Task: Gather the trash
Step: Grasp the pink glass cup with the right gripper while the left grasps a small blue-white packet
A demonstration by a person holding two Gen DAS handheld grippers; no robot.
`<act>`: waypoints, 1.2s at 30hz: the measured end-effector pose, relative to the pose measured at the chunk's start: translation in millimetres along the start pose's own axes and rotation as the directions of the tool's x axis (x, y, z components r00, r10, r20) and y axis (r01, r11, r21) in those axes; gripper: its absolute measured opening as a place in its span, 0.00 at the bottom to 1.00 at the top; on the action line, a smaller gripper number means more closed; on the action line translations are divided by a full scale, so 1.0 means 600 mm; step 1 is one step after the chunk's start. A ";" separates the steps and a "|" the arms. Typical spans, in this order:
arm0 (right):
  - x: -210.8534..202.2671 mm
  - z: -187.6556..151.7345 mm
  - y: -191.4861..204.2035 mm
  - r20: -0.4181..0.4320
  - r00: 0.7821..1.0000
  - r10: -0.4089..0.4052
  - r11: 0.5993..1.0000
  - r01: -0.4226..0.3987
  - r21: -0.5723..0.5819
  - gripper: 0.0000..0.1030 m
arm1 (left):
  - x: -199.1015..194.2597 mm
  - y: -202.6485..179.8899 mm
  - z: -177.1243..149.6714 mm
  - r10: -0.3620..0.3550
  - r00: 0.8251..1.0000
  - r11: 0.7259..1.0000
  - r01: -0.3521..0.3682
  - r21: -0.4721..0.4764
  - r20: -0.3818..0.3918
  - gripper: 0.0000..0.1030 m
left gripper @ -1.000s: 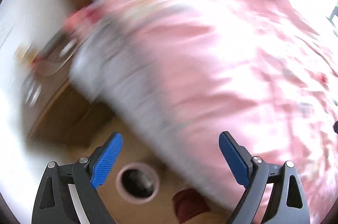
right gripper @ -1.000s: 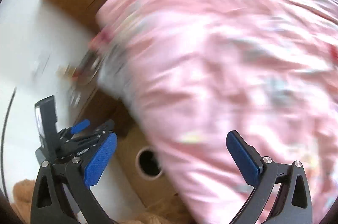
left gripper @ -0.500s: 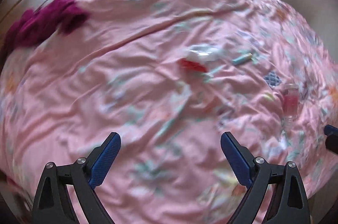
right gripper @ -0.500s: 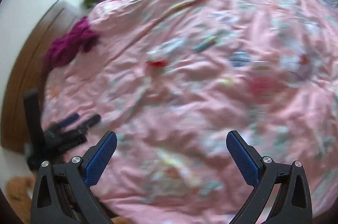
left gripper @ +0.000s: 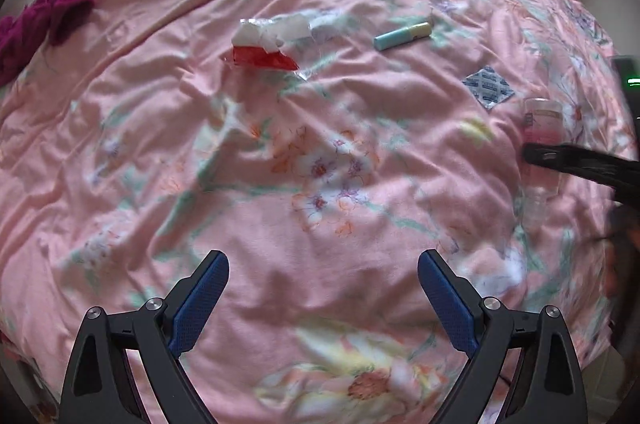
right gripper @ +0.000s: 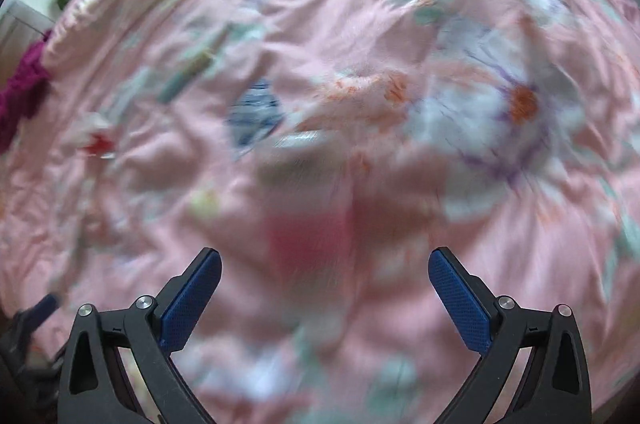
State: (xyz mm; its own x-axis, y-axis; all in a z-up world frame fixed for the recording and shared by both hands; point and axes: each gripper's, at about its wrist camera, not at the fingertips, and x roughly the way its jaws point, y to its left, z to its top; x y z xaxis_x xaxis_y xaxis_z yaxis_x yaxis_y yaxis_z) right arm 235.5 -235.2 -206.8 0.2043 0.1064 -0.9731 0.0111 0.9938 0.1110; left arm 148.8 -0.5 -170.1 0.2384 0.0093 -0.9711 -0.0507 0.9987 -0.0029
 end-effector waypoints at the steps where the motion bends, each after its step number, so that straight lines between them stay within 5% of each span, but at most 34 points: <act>1: 0.020 0.007 0.001 -0.030 0.999 -0.015 1.000 0.015 -0.011 1.00 | 0.006 0.001 0.003 -0.002 1.000 1.000 0.001 -0.012 -0.003 0.93; 6: 0.060 0.025 -0.002 -0.064 0.998 -0.026 0.999 0.024 -0.025 0.94 | 0.027 -0.009 0.031 -0.005 1.000 1.000 0.005 -0.023 0.004 0.93; 9: 0.026 0.018 0.002 -0.045 0.999 -0.002 0.997 -0.002 -0.082 0.44 | 0.028 -0.031 0.052 -0.020 0.999 1.000 0.020 0.005 0.037 0.93; 20: -0.069 -0.019 -0.066 -0.008 0.988 0.153 0.987 -0.153 -0.050 0.43 | 0.051 -0.166 0.162 -0.125 0.988 0.967 0.101 0.233 0.091 0.93; 33: -0.072 -0.011 -0.132 -0.024 0.973 0.231 0.973 -0.231 -0.001 0.43 | 0.150 -0.267 0.233 -0.178 0.984 0.958 0.172 0.229 0.004 0.92; 35: -0.068 -0.008 -0.132 -0.027 0.970 0.242 0.970 -0.241 0.007 0.43 | 0.160 -0.270 0.235 -0.204 0.979 0.955 0.203 0.217 -0.018 0.62; 36: -0.068 -0.008 -0.134 -0.028 0.968 0.248 0.969 -0.248 0.009 0.43 | 0.164 -0.270 0.235 -0.204 0.979 0.957 0.204 0.206 -0.024 0.18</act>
State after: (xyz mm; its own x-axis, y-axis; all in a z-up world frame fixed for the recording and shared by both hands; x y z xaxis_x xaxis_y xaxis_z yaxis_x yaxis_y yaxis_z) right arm 221.5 -319.3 -176.9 0.1733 0.3503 -0.9204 -0.0311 0.9361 0.3504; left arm 317.1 -154.4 -231.5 0.2202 -0.1955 -0.9557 0.2001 0.9679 -0.1519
